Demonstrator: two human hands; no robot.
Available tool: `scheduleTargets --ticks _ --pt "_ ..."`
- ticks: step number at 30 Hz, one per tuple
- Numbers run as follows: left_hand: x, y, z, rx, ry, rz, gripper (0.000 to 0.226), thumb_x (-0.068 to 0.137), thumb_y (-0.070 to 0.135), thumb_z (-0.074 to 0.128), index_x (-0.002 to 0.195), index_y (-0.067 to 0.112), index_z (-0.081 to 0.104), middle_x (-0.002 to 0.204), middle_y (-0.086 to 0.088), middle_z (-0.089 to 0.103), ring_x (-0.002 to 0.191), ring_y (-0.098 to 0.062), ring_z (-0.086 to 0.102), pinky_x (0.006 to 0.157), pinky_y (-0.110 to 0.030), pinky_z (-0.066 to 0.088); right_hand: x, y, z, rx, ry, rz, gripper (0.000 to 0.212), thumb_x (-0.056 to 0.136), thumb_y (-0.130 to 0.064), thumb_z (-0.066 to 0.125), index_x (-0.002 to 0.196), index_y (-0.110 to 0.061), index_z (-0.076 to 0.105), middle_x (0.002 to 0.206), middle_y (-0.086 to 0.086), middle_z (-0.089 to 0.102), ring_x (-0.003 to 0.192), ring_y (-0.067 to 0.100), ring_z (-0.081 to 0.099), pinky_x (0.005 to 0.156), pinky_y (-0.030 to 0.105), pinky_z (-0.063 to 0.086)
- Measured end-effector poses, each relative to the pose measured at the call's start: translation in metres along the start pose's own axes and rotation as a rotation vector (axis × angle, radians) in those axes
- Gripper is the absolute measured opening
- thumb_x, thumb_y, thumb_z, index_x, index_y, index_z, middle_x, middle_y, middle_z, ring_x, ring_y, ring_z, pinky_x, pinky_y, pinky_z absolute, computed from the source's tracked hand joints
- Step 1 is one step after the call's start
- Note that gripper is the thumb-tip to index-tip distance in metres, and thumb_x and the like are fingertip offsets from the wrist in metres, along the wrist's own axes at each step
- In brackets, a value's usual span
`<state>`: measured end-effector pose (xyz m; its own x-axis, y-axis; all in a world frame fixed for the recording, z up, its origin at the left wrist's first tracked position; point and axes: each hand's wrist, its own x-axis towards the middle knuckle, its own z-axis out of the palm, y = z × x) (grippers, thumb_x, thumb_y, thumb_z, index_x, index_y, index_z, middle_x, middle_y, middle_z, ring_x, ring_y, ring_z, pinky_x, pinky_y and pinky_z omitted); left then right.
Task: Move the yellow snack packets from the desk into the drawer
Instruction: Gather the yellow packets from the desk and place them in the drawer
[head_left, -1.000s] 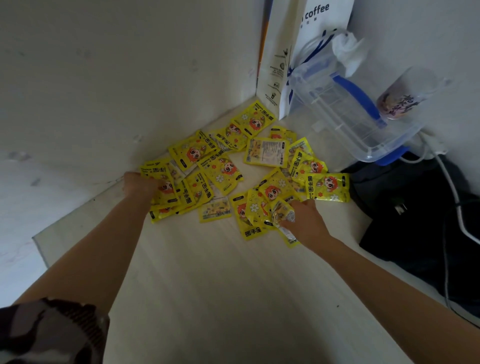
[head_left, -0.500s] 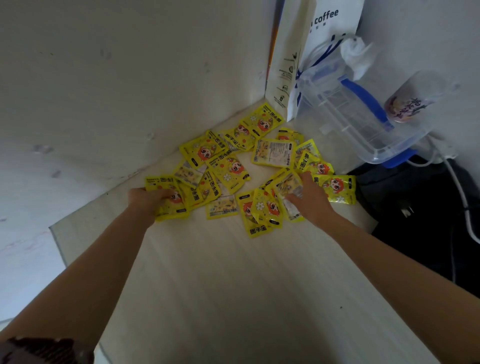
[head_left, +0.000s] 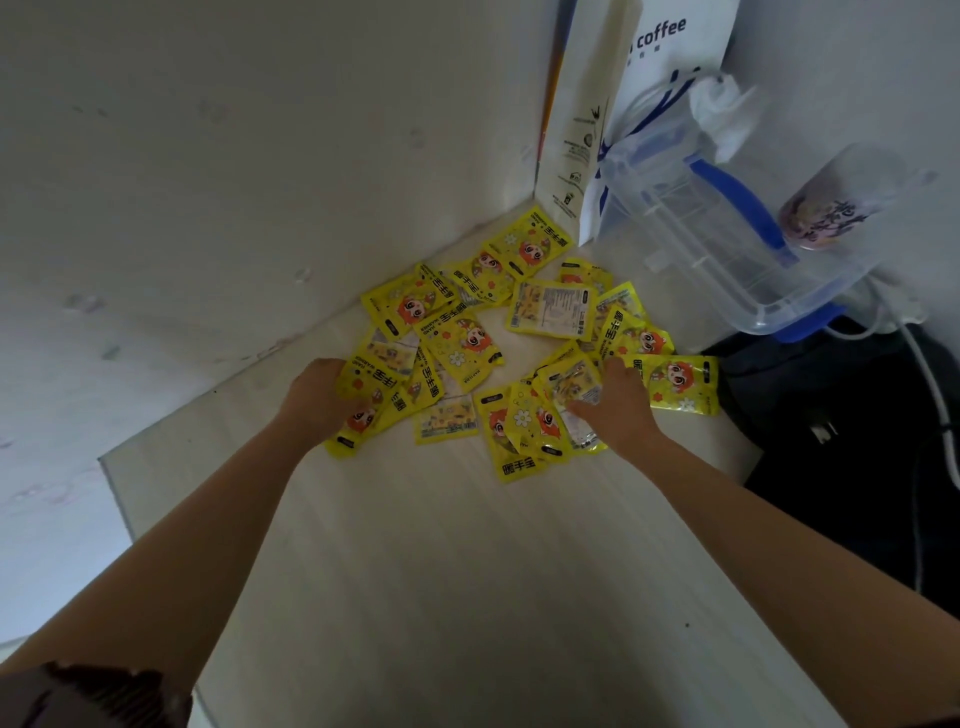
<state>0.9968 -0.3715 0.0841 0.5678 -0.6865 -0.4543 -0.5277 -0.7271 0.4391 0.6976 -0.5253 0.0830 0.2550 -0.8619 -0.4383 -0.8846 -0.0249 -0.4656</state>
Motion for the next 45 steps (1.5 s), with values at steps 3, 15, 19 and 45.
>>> scheduleTargets --ticks 3,15,19,45 --pt "0.001 0.0 0.005 0.009 -0.014 -0.004 0.037 0.076 0.028 0.078 0.105 0.01 0.067 0.104 -0.009 0.065 0.084 -0.024 0.059 0.07 -0.03 0.042 0.0 -0.003 0.003 -0.045 -0.002 -0.011 0.064 0.078 -0.027 0.076 0.123 0.002 0.04 0.124 0.026 0.048 0.117 0.039 0.044 0.095 0.042 0.037" --pt "-0.03 -0.004 0.021 0.161 0.009 -0.12 0.044 0.077 0.047 0.072 0.104 0.016 0.056 0.102 -0.003 0.053 0.104 -0.028 0.054 0.09 -0.042 0.035 -0.012 -0.011 0.014 -0.161 -0.052 0.028 0.078 0.077 -0.036 0.076 0.134 -0.008 0.03 0.136 0.022 0.035 0.126 0.04 0.038 0.098 0.052 0.039" --pt "-0.05 -0.007 0.031 0.106 0.071 -0.153 0.035 0.08 0.044 0.068 0.099 0.018 0.053 0.097 -0.001 0.052 0.089 -0.022 0.05 0.089 -0.041 0.033 -0.026 -0.007 0.018 -0.06 -0.044 0.025 0.076 0.082 -0.024 0.073 0.138 -0.009 0.023 0.138 0.023 0.026 0.113 0.041 0.05 0.098 0.055 0.042" --pt "-0.259 0.036 0.134 -0.833 0.029 -0.234 0.021 0.074 0.015 0.079 0.089 0.015 0.063 0.087 -0.004 0.07 0.072 -0.018 0.067 0.055 -0.028 0.053 -0.23 0.111 0.037 0.202 0.044 0.109 0.039 0.09 -0.025 0.06 0.111 -0.015 0.029 0.109 0.014 0.063 0.096 0.035 0.062 0.07 0.033 0.045"
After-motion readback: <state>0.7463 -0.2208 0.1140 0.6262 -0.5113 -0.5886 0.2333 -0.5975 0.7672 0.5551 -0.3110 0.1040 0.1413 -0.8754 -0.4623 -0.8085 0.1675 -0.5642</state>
